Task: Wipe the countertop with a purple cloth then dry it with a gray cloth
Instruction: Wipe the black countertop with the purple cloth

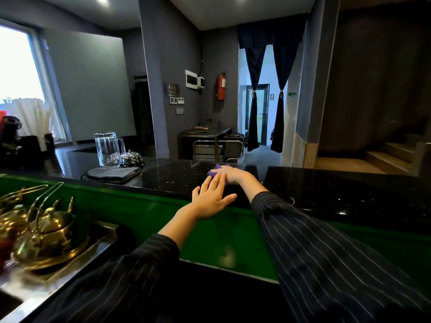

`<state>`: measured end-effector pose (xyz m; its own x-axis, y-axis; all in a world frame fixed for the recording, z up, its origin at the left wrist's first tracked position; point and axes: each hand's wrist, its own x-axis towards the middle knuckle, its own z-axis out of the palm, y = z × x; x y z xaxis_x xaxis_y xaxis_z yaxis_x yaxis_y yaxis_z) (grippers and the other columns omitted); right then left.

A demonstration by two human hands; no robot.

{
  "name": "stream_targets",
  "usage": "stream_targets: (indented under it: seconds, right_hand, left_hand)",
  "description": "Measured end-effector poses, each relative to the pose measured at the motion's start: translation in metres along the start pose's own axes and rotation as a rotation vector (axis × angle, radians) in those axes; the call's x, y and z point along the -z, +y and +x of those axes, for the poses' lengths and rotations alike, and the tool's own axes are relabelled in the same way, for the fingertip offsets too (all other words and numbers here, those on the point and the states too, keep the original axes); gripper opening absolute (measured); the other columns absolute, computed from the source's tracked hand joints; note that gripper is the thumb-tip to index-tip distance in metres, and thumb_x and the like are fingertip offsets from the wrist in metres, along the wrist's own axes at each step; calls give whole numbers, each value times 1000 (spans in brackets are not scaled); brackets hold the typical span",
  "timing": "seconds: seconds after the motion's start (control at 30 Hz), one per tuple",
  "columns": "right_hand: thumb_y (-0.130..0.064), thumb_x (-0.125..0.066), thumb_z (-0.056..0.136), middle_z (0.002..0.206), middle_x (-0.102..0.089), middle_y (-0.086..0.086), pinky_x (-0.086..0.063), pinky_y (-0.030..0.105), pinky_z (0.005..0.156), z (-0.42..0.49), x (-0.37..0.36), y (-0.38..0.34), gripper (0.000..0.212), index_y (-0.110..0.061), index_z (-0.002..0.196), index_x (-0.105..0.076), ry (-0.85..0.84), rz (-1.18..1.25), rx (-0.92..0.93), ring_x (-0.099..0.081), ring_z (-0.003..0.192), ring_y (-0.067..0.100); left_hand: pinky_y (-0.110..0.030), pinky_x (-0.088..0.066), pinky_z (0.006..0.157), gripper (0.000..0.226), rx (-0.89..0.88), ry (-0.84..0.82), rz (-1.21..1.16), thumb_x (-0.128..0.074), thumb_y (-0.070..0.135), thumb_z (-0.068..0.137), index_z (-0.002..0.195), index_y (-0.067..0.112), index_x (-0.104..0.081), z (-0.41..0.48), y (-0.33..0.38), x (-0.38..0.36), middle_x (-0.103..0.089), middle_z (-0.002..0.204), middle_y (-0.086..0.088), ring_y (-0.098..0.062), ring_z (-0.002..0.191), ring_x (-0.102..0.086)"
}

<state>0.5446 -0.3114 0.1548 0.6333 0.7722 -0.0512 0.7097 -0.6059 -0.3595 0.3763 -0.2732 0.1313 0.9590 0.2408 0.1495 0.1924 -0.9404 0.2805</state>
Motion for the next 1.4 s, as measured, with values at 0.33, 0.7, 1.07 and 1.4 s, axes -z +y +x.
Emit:
stream_targets:
  seconds: [0.33,0.7,1.07,1.4]
  right_hand:
    - [-22,-42,102,157,-32,0,-22,36,115,-132,-3,-28,43,-26,145,-43,24,41,148,-31,143,22]
    - [-2,-71,72,123,-66,3,-45,33,99,-190,-24,-26,58,-21,126,-58,352,214,123,-60,115,20]
    - [-6,-57,92,107,-68,11,-51,32,88,-212,-70,-78,21,-11,111,-64,369,1014,142,-65,97,21]
    - [-3,-36,101,82,-62,11,-49,33,72,-155,-136,-150,25,-3,88,-58,309,1398,-212,-58,74,21]
  left_hand:
    - [-45,-7,121,114,21,50,51,-53,65,79,150,6,13,-24,-6,3,3,161,-16,-32,149,0]
    - [-31,-29,111,62,-74,382,-269,-65,5,77,135,3,-47,-55,-10,15,-44,139,-20,-34,134,-35]
    - [-34,-43,72,4,333,-102,-1488,-58,19,88,88,17,-61,-110,-9,1,-56,82,-4,-18,76,-54]
    - [-33,-49,59,21,409,96,-1279,-68,7,82,98,5,-54,-135,-111,10,-60,82,-8,-20,71,-59]
